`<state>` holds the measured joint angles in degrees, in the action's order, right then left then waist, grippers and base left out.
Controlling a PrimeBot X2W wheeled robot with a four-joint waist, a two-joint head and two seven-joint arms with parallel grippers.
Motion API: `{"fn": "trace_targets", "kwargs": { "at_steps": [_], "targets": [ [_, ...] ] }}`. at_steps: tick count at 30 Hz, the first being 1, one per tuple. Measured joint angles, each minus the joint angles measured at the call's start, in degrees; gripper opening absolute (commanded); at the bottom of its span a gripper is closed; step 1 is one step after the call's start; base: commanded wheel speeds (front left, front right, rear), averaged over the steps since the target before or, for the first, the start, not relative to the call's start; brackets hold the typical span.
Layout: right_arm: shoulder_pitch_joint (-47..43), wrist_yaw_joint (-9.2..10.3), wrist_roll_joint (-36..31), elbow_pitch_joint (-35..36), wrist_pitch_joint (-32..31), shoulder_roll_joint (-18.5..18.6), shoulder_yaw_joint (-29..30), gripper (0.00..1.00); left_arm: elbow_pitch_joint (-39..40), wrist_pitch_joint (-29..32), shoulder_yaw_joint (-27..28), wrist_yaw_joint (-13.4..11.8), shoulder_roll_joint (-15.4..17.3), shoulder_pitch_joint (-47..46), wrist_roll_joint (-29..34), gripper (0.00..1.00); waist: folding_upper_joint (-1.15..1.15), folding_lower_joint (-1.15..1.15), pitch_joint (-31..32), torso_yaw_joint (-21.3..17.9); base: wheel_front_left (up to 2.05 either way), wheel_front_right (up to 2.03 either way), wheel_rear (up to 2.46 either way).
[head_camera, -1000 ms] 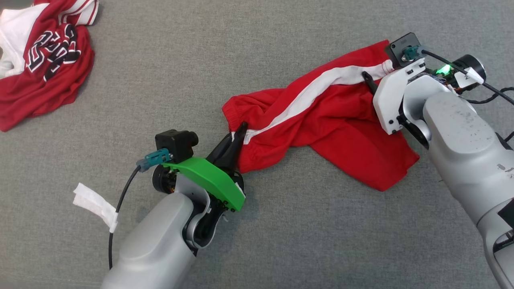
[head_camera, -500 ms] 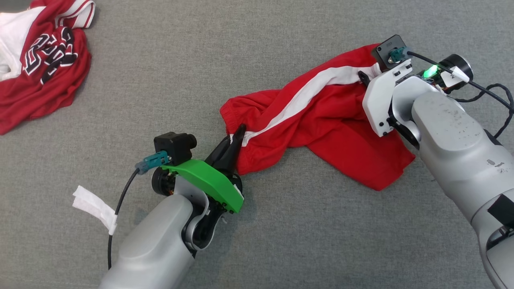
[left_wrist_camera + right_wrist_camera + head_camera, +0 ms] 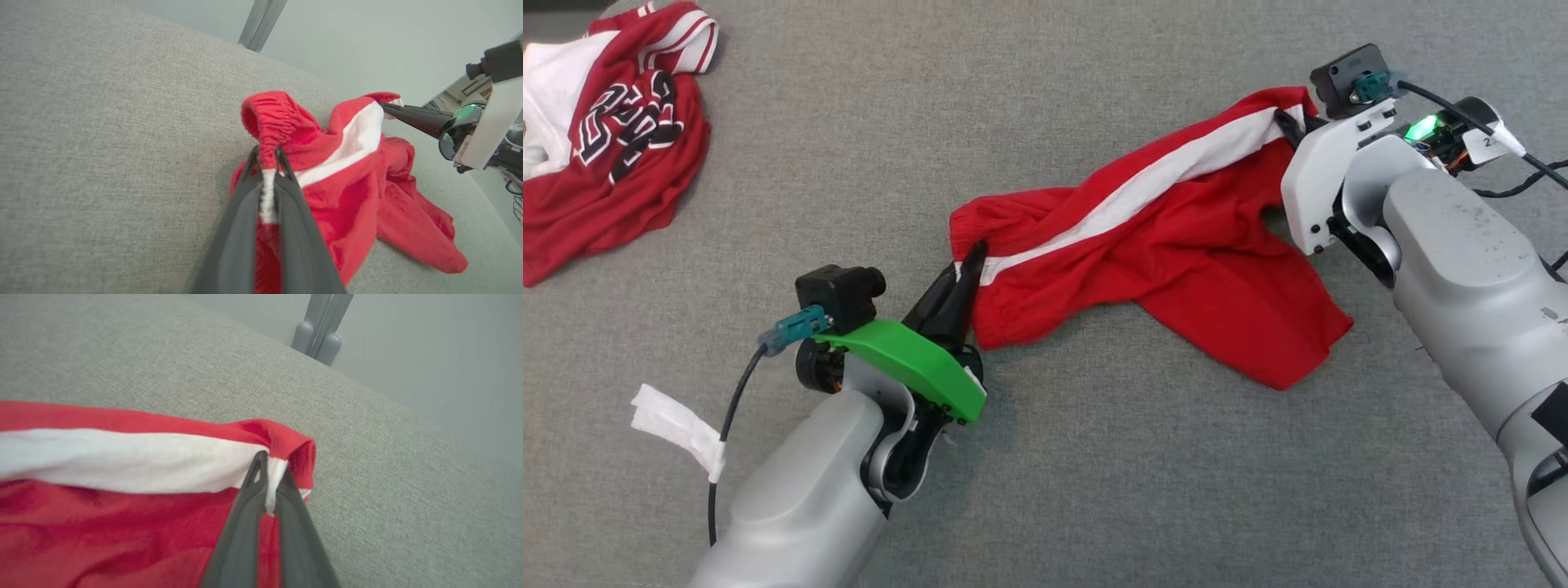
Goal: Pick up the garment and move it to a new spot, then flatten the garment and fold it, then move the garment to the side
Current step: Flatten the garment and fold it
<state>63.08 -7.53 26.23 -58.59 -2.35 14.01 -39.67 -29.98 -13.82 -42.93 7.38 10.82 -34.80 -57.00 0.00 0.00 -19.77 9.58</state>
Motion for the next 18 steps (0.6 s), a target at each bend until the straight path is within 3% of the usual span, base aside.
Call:
{"fn": "trace_targets", "kwargs": {
  "at_steps": [8,18],
  "targets": [
    [-0.6,0.00,8.8,5.9,1.9,2.3,2.1,0.00,3.3,-0.7,2.5,-0.3,4.4,-0.4,1.6,0.00,0.00,0.00,3.6,-1.6,0.00,0.00,0.00],
    [-5.4,-0.01,18.0,21.9,1.2,8.9,4.7,0.00,15.2,2.8,5.0,-3.1,12.7,-5.4,4.5,0.00,0.00,0.00,10.2,-4.5,0.00,0.00,0.00]
  ]
}}
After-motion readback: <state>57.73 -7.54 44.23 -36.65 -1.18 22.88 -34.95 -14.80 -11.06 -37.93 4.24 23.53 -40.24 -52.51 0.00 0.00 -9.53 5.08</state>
